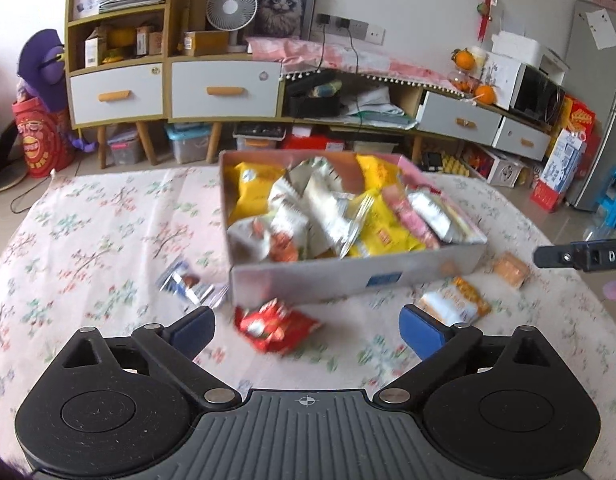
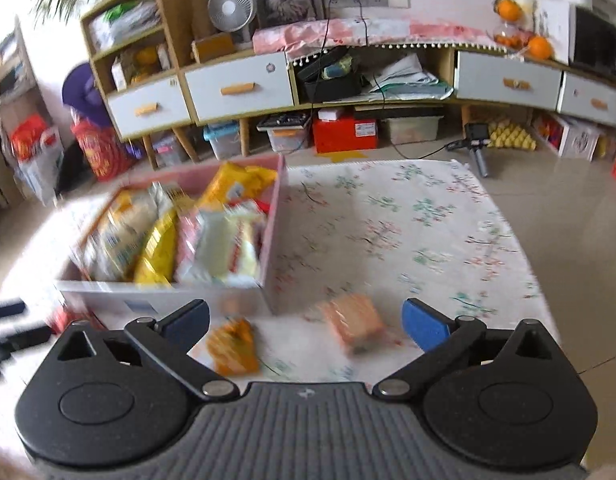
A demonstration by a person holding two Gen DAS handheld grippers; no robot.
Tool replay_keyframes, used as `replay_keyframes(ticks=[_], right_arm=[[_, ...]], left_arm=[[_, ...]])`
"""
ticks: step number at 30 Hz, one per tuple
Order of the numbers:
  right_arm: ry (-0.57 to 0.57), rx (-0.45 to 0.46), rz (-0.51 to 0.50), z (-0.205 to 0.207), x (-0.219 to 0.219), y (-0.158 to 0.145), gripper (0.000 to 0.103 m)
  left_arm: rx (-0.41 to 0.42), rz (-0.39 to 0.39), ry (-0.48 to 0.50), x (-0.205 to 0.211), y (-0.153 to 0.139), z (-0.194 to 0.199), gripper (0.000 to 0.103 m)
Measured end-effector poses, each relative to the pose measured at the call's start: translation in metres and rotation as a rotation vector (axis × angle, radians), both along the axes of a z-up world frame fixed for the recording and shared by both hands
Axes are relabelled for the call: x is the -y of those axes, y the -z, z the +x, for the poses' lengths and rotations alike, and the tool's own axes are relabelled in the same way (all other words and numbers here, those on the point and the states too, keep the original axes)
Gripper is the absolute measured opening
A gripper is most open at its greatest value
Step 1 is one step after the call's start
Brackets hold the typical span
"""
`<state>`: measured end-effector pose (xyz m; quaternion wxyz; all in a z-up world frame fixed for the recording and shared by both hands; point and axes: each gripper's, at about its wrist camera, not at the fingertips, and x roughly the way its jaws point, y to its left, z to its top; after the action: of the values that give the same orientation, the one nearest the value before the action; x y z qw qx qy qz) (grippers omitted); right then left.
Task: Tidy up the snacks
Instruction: 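Withdraw both grippers from the box back over the remaining snacks, then grasp the red candy packet with the left while the right grasps the pink wafer block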
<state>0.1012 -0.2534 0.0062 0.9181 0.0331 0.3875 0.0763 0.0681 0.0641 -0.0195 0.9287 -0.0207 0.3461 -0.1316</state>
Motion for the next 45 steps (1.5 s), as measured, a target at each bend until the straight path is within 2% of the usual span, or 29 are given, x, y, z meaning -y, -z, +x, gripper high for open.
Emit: replay_keyframes(ticks=[6,10,17,20,26,34,38,40,44,45], right_arm=[[-0.055,0.03,-0.13,-0.01,0.006,0.018,0.103],[-0.087,0.045,-0.16,-0.013,0.005,0.029,0.103],[-0.138,0.035,-0.221,-0.014,-0.003,0.052,0.103],[-0.135,0.055,-0.203,-0.012,-0.002,0.054,0.103],[-0.116,0.073,-0.142,-0.005,0.002,0.057,0.103],[-0.092,0.086,-0.092,0.005,0.005,0.059,0.099],[-0.09,0.097,-0.091,0.006,0.002,0.057,0.084],[-0.092,0.101,-0.092,0.007,0.001,0.055,0.075],[-0.099,0.102,-0.102,0.008,0.0,0.051,0.046],[-0.099,0.101,-0.106,0.008,0.0,0.05,0.037]], left_arm=[[0.021,-0.008,-0.029,-0.007,0.026,-0.011,0.101],[0.046,0.0,-0.035,-0.01,0.037,-0.014,0.101],[0.068,-0.065,-0.008,-0.017,0.04,-0.011,0.099],[0.057,-0.075,0.009,-0.015,0.045,-0.004,0.099],[0.051,-0.061,0.036,-0.002,0.054,0.007,0.09],[0.063,-0.089,-0.015,0.0,0.054,0.014,0.068],[0.054,-0.109,-0.054,-0.005,0.052,0.017,0.056],[0.049,-0.109,-0.072,-0.006,0.052,0.018,0.046],[0.029,-0.125,-0.085,-0.009,0.049,0.018,0.036],[0.021,-0.126,-0.081,-0.008,0.049,0.018,0.03]])
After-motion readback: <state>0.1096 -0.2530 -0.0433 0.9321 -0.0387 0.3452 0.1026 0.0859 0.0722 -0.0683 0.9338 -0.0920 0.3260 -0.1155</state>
